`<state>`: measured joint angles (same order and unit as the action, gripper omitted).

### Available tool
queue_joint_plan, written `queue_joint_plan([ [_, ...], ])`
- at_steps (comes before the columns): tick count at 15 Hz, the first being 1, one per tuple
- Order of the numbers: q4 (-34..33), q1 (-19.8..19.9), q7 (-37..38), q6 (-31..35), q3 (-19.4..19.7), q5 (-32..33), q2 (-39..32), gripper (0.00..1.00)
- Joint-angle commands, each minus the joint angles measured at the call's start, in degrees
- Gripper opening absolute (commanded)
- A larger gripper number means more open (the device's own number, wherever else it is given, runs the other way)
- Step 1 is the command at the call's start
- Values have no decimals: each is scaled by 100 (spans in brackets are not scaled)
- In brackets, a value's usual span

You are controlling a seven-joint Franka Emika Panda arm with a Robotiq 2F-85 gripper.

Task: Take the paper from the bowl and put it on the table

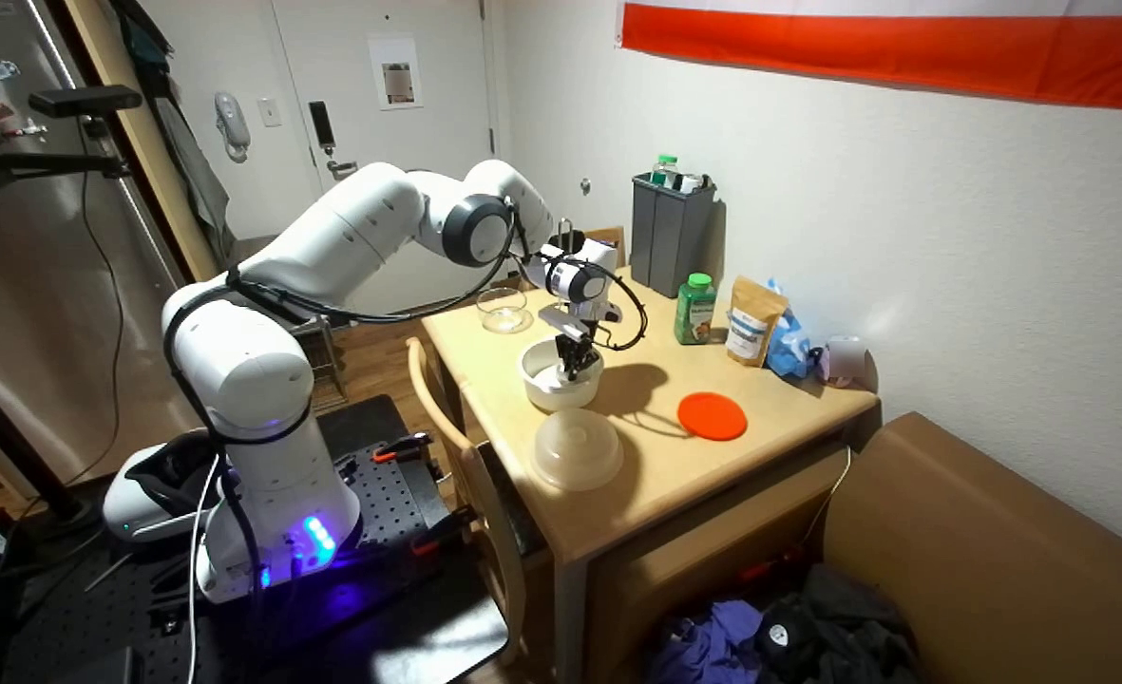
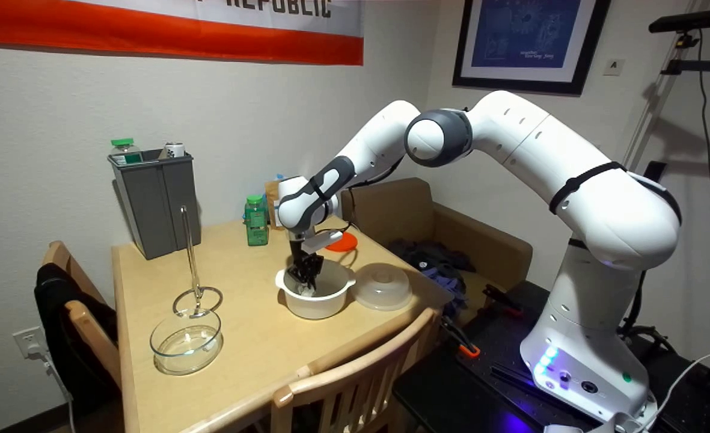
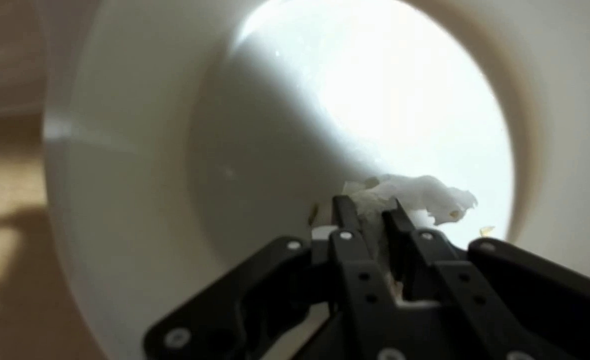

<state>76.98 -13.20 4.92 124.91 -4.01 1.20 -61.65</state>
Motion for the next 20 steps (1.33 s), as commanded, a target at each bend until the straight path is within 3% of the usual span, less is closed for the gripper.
queue_joint_plan([
  [1, 241, -26, 180, -27, 13, -13, 354, 28],
  [4, 552, -46, 214, 89, 24, 8, 720, 29],
  [6, 739, -74, 253, 111, 50, 38, 972, 23],
  [7, 837, -87, 261, 128, 60, 60, 1100, 15],
  [9, 1091, -112, 322, 177, 84, 97, 1376, 13],
  [10, 1209, -117, 377, 197, 96, 120, 1502, 4],
  [20, 2311, -33, 555, 646, 195, 141, 2505, 0],
])
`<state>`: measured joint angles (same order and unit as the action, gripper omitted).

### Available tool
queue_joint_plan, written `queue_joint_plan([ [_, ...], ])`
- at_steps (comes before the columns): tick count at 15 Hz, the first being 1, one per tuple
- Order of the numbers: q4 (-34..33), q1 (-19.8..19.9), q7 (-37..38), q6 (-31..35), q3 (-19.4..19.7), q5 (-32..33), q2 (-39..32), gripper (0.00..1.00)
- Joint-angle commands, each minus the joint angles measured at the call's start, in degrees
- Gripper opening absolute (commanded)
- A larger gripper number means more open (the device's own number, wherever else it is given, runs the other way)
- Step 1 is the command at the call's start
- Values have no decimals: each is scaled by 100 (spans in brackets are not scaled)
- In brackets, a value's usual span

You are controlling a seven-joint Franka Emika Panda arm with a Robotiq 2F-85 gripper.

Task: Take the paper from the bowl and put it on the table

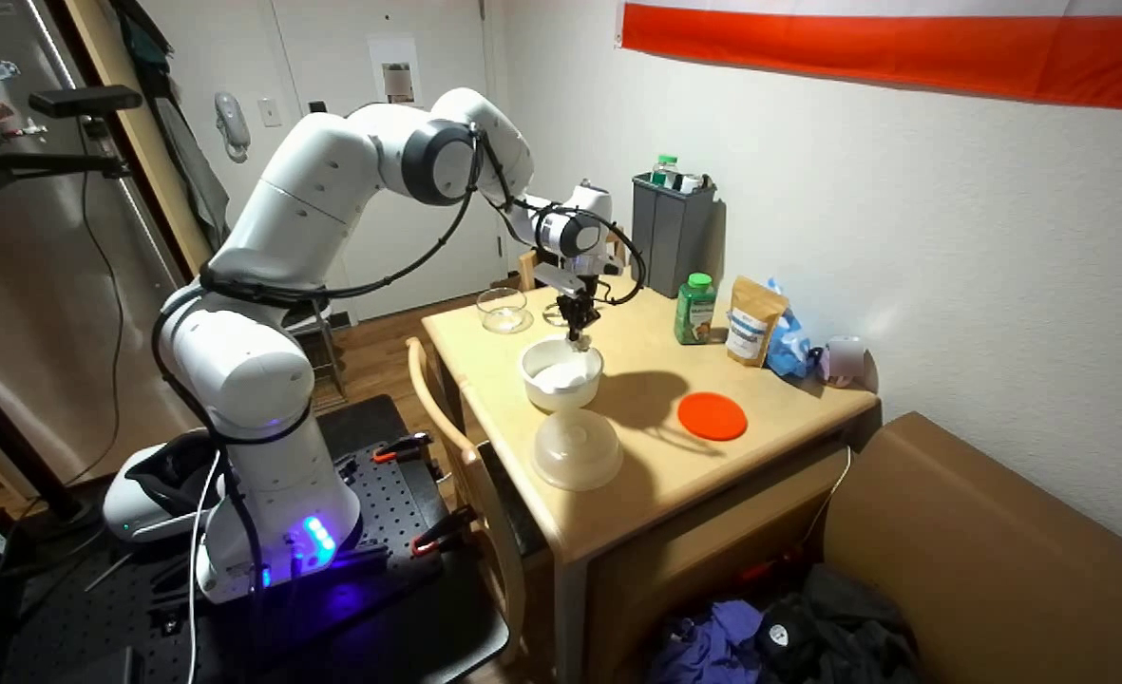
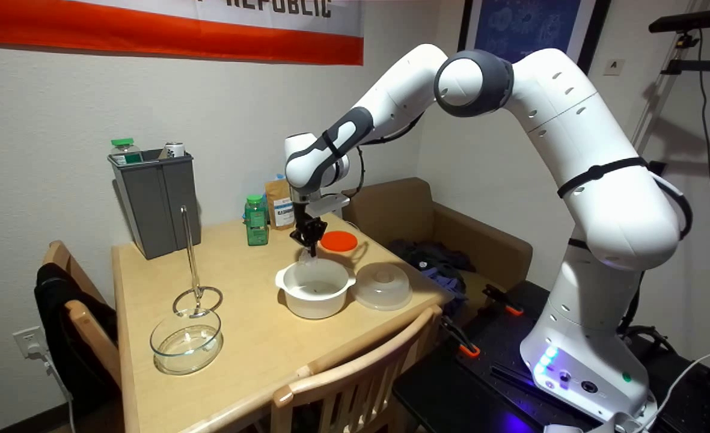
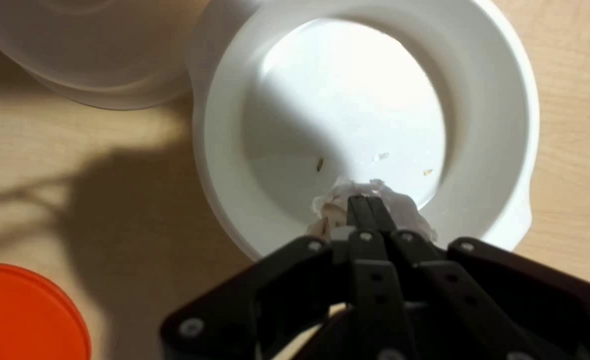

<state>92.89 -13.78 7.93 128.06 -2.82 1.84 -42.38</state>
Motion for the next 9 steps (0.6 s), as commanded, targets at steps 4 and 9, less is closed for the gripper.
queue_joint_plan([
  [4, 1706, 111, 518, 1000, 173, 15, 1178, 0],
  [9, 2996, 315, 825, 1889, 302, -98, 1876, 0],
])
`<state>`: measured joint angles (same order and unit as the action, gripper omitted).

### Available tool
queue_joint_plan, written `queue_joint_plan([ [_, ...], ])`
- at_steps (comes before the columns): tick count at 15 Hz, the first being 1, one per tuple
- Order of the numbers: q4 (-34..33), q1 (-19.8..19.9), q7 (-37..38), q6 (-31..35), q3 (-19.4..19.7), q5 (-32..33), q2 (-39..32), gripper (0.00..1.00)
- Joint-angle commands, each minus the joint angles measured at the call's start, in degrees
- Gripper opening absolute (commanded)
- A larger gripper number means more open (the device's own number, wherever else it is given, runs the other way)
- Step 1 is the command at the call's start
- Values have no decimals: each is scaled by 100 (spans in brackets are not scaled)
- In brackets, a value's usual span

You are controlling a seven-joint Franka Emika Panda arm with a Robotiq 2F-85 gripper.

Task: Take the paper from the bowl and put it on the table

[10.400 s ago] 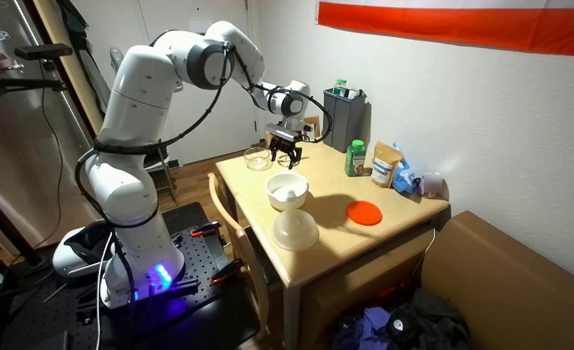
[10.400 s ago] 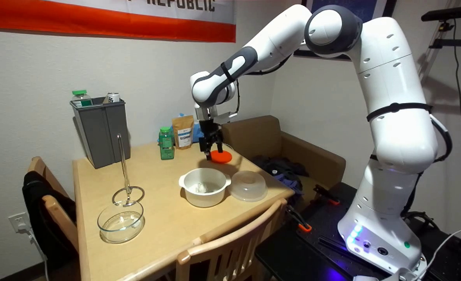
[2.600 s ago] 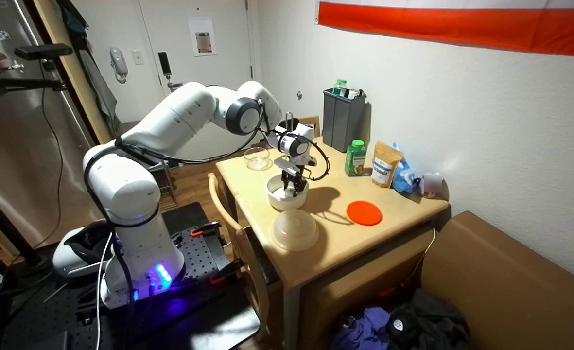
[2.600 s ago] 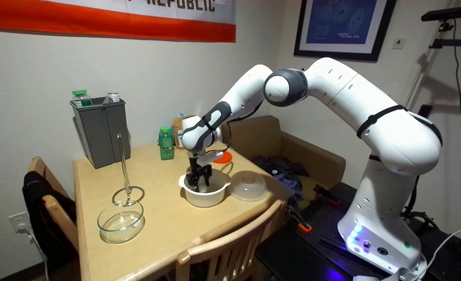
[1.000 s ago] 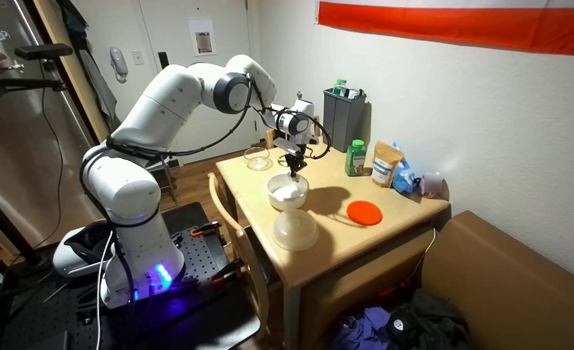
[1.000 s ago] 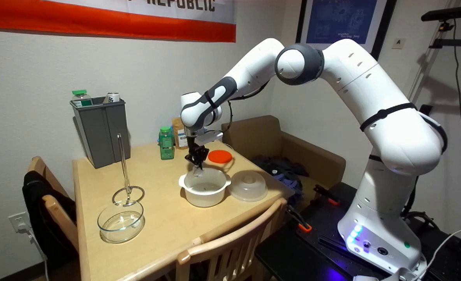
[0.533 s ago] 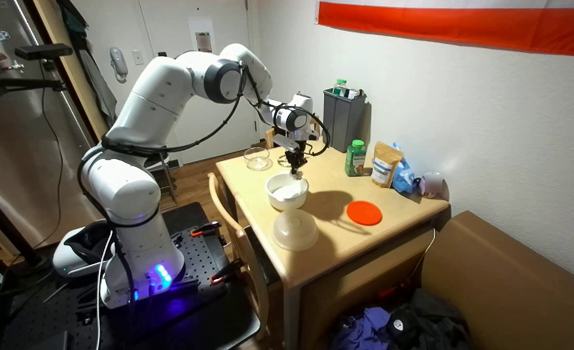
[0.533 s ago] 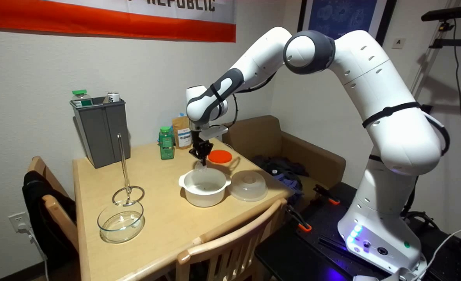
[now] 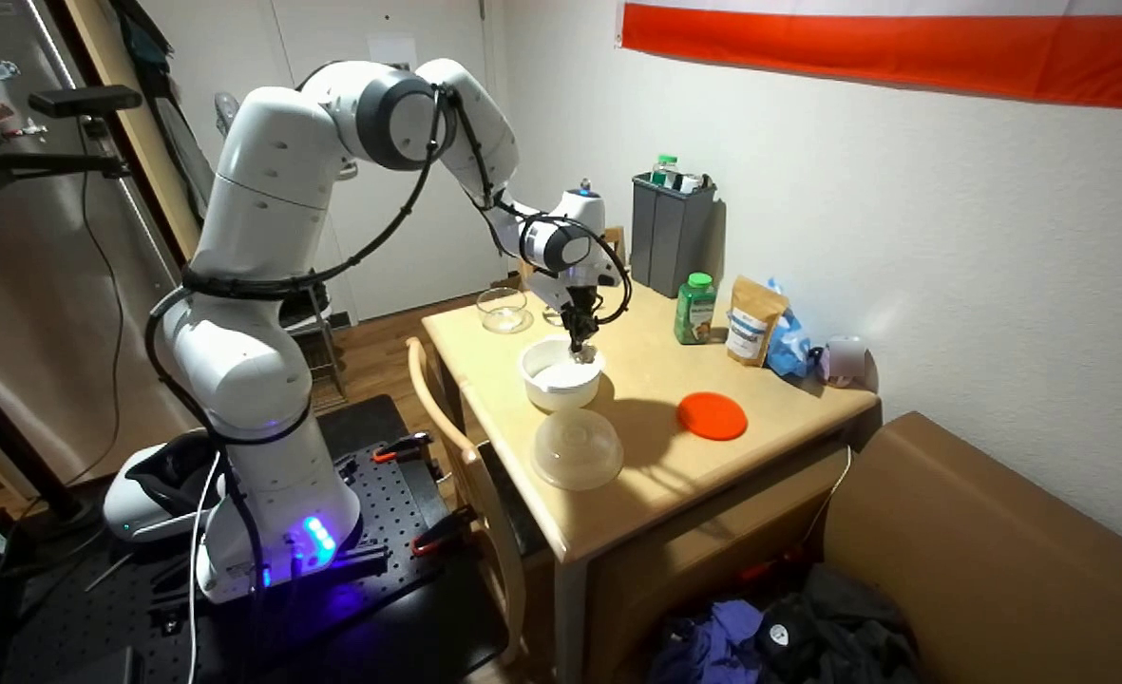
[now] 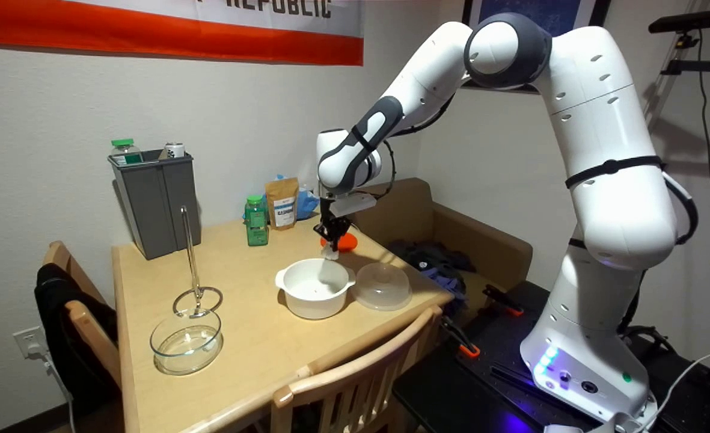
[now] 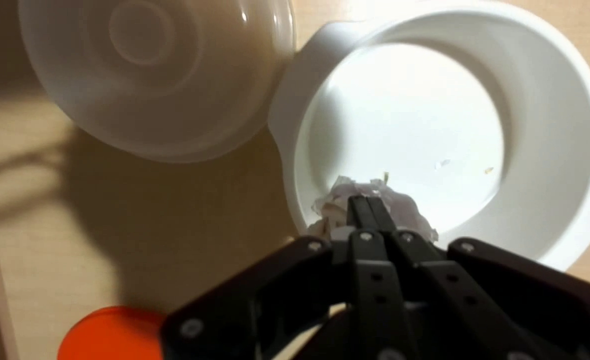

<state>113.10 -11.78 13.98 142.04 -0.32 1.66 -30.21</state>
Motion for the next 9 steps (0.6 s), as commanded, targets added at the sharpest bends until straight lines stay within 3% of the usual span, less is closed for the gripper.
queue_joint_plan([
  [1, 1232, 177, 226, 669, 69, -129, 791, 0],
  [5, 2033, 444, 186, 1253, 94, -340, 1183, 0],
  [9, 2283, 703, 107, 1755, 74, -639, 1171, 0],
])
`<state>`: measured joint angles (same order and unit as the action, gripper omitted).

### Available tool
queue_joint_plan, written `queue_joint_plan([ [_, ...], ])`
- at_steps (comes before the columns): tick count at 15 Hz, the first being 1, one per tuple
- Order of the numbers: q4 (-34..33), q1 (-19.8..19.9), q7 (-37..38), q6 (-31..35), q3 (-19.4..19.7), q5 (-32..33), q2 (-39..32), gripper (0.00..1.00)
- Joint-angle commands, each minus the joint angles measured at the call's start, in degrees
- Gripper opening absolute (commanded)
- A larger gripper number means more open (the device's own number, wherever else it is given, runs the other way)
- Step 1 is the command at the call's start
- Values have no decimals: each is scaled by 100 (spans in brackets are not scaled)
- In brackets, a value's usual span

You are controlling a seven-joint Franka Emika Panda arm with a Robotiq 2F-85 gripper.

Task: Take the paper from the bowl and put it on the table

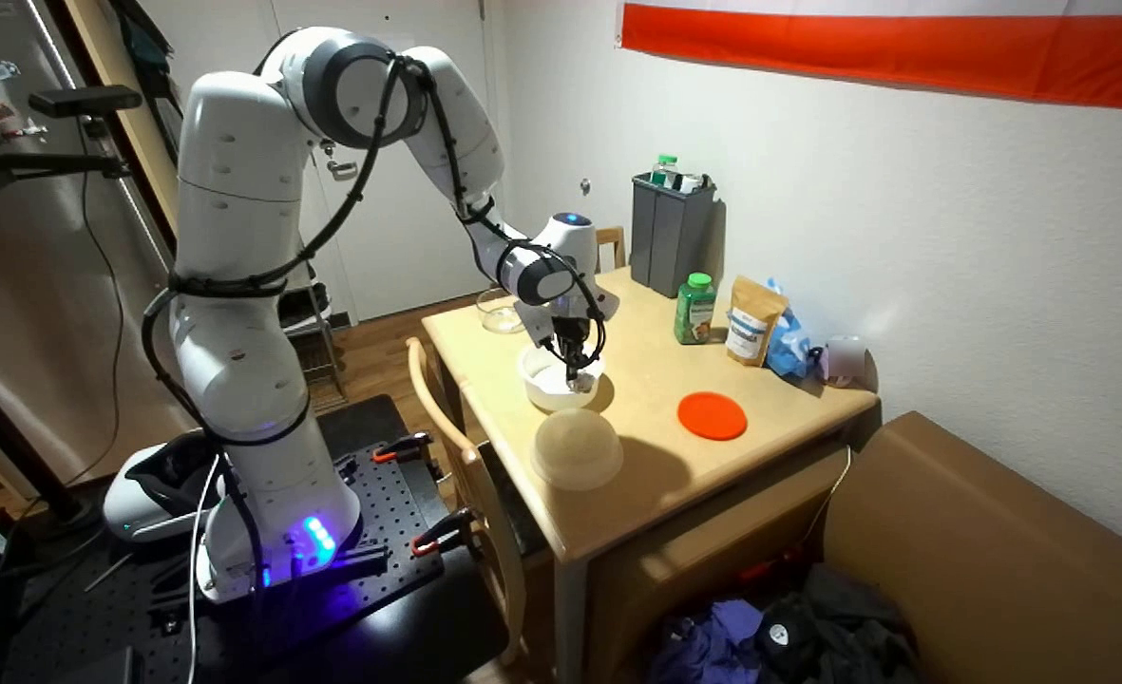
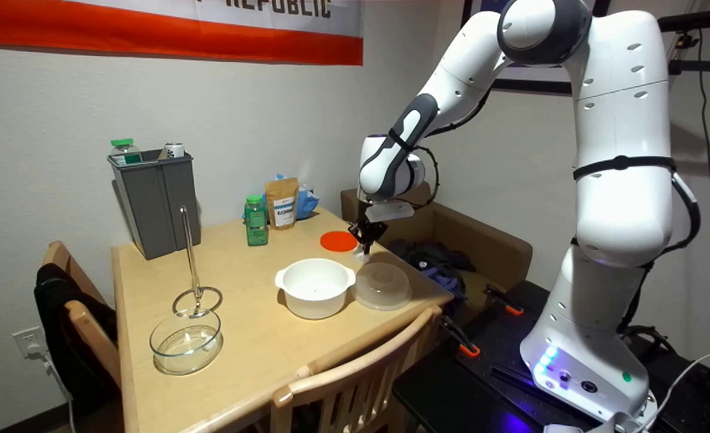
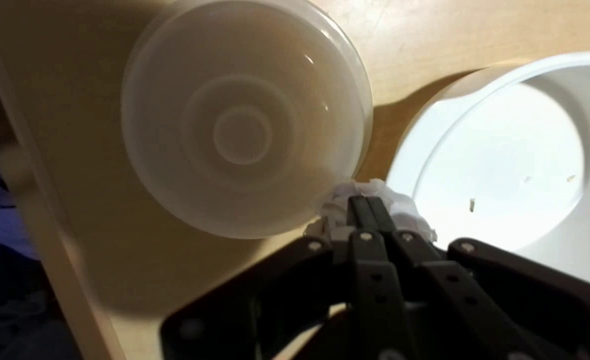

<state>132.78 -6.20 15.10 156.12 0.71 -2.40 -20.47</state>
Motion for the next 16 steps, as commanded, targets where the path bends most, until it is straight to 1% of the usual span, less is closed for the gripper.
queue_joint_plan([
  [1, 281, 207, -26, 472, -61, -347, 128, 0],
  [4, 128, 319, -63, 708, -143, -643, -39, 0],
  [6, -12, 299, -31, 838, -147, -732, -156, 0],
  [10, -406, 46, 299, 947, 64, -597, -473, 0],
  [16, -1188, -121, 686, 884, 190, -660, -1262, 0],
])
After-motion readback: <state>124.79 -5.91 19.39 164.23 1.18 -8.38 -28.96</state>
